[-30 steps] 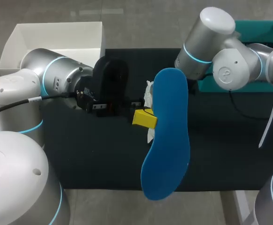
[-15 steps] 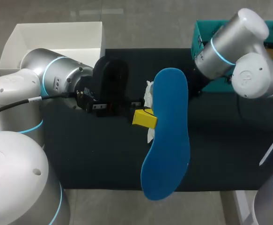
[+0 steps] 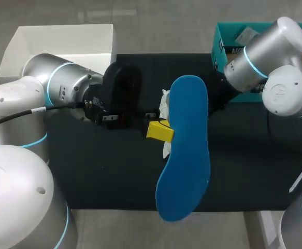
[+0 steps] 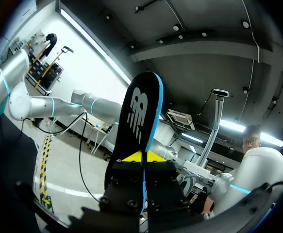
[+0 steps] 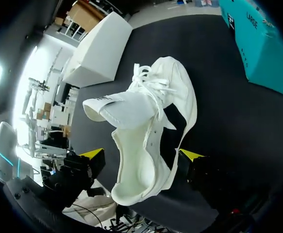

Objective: Take the shoe out of the shoebox, open the shoe tongue, remove and reinsert the insole, then place the shoe into the shoebox

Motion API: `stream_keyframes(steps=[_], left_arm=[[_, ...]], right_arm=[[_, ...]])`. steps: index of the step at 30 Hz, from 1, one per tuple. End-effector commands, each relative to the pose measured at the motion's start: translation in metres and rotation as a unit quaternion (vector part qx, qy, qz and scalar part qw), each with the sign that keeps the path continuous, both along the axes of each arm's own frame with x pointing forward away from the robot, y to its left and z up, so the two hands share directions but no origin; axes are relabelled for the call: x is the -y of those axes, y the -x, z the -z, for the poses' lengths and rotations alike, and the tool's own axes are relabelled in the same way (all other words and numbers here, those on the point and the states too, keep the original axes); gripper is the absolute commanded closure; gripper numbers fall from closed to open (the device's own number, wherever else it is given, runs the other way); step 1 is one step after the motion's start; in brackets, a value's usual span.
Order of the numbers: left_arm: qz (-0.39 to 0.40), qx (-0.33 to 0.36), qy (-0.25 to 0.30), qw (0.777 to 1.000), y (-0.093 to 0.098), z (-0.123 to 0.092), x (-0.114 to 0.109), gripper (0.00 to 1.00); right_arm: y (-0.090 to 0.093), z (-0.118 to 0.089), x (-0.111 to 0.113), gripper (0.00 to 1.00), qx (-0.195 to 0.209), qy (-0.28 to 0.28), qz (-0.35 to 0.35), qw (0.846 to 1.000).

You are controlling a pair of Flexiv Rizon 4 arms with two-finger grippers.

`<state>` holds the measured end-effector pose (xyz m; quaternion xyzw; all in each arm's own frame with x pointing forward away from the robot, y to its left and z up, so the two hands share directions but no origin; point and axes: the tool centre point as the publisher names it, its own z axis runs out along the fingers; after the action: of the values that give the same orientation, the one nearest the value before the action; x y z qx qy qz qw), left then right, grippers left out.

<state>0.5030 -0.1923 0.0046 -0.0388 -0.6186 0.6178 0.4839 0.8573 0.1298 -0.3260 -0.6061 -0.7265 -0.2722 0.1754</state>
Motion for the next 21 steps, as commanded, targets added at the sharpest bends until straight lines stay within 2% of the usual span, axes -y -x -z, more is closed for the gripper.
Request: stream_keyframes(steps=[1, 9, 15, 17, 21], left_arm=[[0.001, -0.001, 0.002, 1.000, -0.001, 0.001, 0.001, 1.00], [0.001, -0.001, 0.002, 1.000, -0.001, 0.001, 0.001, 1.00], [0.001, -0.001, 0.002, 1.000, -0.001, 0.001, 0.001, 1.00], [0.001, -0.001, 0.002, 1.000, -0.001, 0.001, 0.001, 1.00], [0.001, -0.001, 0.002, 1.000, -0.001, 0.001, 0.001, 1.00]], right_arm=[[0.009, -0.021, 0.014, 0.00, -0.024, -0.222, 0.051, 0.973], [0.031, -0.080, 0.019, 0.00, -0.047, -0.303, 0.043, 0.951], [0.040, -0.107, 0.026, 0.00, -0.083, -0.330, 0.035, 0.940], [0.042, -0.115, 0.027, 0.00, -0.091, -0.354, 0.030, 0.930], [0.046, -0.131, 0.027, 0.00, -0.097, -0.358, 0.013, 0.929]])
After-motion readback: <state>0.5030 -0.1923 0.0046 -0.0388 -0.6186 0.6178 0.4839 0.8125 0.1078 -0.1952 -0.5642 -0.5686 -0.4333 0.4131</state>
